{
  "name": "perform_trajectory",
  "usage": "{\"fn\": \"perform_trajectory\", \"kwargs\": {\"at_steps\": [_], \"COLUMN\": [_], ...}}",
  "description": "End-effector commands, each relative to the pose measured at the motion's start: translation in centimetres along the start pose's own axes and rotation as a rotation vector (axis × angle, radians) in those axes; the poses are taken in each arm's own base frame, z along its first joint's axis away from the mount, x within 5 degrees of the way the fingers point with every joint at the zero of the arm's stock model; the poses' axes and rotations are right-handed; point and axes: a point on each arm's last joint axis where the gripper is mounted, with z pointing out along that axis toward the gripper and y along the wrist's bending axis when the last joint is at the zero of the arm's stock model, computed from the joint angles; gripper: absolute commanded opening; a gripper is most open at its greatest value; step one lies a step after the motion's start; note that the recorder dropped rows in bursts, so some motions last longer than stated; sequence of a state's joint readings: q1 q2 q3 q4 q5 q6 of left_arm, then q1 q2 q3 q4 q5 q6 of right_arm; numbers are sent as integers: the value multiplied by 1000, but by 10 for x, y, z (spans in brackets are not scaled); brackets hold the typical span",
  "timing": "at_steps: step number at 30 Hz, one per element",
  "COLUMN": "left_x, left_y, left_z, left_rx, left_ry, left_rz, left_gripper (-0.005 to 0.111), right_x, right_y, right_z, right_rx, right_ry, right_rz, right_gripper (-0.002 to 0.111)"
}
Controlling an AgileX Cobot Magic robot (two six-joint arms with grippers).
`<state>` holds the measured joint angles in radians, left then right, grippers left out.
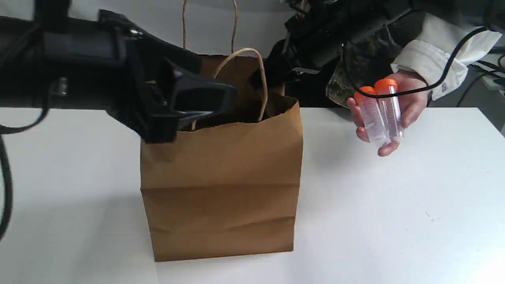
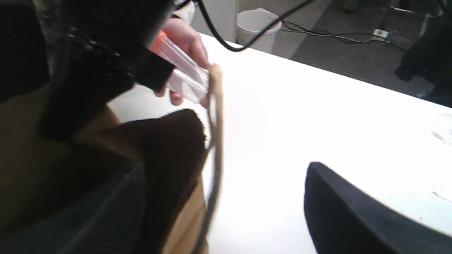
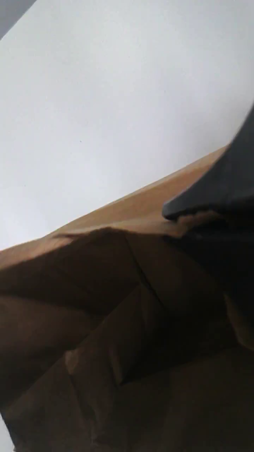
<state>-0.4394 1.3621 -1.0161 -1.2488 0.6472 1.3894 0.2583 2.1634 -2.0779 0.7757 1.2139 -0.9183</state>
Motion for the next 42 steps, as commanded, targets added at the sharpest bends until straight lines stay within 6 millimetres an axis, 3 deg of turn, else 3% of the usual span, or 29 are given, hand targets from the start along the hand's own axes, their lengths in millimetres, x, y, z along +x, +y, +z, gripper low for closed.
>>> {"fn": "perform_trajectory", "kwargs": {"at_steps": [1,4,9,10,13,20,27,36,42], "left_x": [-1,-3,-9,-11,-24,-66,-89,-128,-131], "left_y": [-8,-4,3,3,1,15,25,43,47], "left_z": [8,10,8,7,4,-7,10,18,31], "left_rx": [25,-54,-125,-124,-115,-225,-172,-236,-182], "left_ry": [6,-13,-42,-35,-16,116,161,114,195], "left_rz": [-19,-39,-69,-37,28,-26,-97,24,-23], "left_gripper": [65,54,5,0,0,0,0,0,0], "right_x": [-3,-3,-2,-1,3,11,12,17,17], "right_y": [4,4,3,2,-1,-8,-8,-14,-13], "right_z": [-4,-4,-4,-4,-5,-6,-6,-8,-8], "right_rx": [-5,-5,8,15,51,147,152,236,227], "right_ry": [-9,-9,9,17,56,133,134,176,169], "right_rz": [0,0,38,50,112,261,288,420,425], "right_gripper": [0,0,0,0,0,0,0,0,0]}}
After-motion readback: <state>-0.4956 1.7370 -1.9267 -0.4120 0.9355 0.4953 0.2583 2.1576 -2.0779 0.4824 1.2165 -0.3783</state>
